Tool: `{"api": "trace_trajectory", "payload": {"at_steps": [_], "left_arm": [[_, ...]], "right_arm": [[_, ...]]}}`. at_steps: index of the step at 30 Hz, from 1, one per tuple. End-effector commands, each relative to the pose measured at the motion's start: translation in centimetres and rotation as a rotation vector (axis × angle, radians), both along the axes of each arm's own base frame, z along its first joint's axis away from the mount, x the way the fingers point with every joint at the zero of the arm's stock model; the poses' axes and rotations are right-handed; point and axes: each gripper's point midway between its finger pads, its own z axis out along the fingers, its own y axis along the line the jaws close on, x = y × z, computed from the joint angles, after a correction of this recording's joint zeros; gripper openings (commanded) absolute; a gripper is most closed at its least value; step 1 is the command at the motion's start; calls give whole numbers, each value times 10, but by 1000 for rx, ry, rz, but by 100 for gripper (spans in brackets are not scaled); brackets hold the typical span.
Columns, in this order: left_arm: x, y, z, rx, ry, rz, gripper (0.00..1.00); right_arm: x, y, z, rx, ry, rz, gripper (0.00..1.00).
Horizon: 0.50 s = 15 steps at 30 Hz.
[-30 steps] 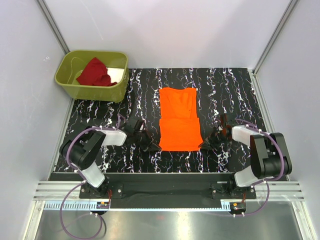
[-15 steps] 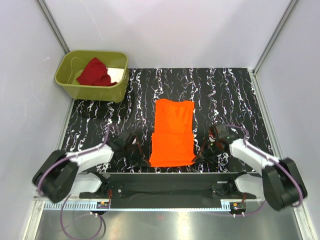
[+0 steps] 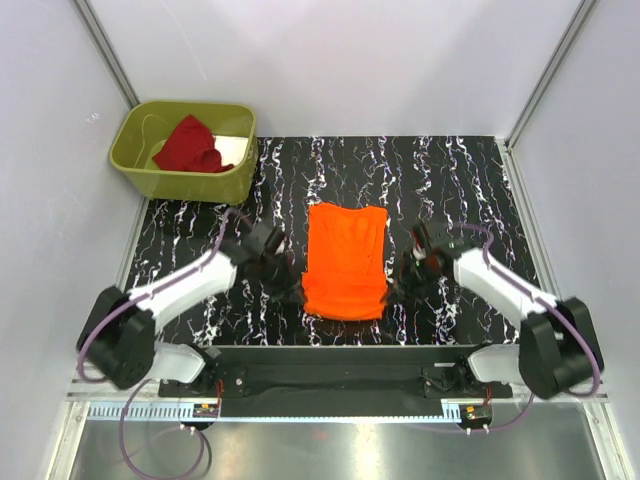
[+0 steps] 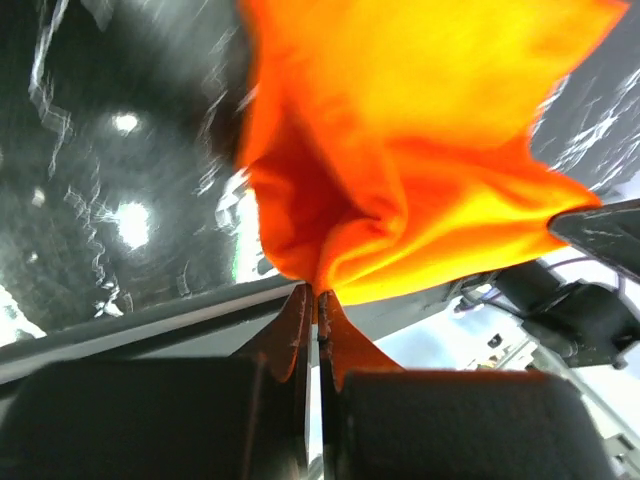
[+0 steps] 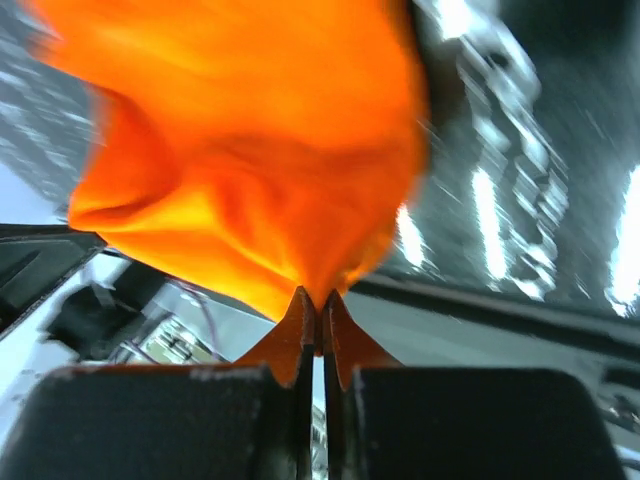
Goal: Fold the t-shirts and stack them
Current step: Fold the tshirt
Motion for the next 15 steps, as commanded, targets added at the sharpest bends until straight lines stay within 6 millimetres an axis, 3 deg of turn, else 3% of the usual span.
{"api": "trace_trajectory", "payload": {"at_steps": [1,2,3,4,5,6,7,8,10,11,15], "left_arm": [[49,-3,28,50,-105,-50,0],[58,-5,33,49,-116,-54,0],[76,-6,49,37,-151,-52,0],[86,-6,45,45,-136,-50,0],[102,-9,58,14,-162,-44,0],[110,-10,61,6,-166,-39,0],[118,-10,57,12,-150,-37,0],[129,-14,68,-11,-174,-43,0],[144,-14,65,-22,-163,-31,0],[155,-15,73,-47,-179,-23,0],[182,-19,69,-75,-181,-15,0]], "right_arm": [[55,9,36,4,-141,30,0],[61,10,35,3,-125,43,0],[78,10,48,12,-162,34,0],[85,10,52,20,-173,46,0],[91,10,50,19,-152,46,0],[107,8,62,31,-184,29,0],[114,7,66,39,-189,31,0],[120,5,62,39,-170,35,0],[141,4,75,68,-198,30,0],[147,2,66,66,-173,40,0],[182,1,72,96,-206,46,0]]}}
